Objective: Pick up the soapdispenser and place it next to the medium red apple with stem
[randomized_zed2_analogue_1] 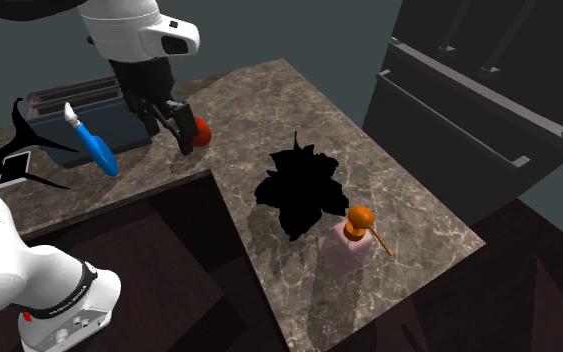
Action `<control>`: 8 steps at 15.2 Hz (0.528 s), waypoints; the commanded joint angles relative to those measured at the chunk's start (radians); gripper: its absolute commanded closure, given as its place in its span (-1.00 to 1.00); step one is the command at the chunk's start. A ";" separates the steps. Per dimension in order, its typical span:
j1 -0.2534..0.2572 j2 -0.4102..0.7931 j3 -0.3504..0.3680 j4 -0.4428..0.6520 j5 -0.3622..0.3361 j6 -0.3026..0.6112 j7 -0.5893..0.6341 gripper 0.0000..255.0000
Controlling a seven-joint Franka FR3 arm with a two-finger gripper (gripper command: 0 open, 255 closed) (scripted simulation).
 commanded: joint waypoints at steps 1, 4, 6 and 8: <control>-0.010 0.048 -0.036 0.010 -0.023 0.049 -0.043 -1.00; -0.021 0.123 -0.085 0.038 -0.047 0.112 -0.104 -1.00; -0.028 0.178 -0.118 0.063 -0.058 0.152 -0.144 -1.00; -0.033 0.235 -0.149 0.093 -0.063 0.191 -0.186 -1.00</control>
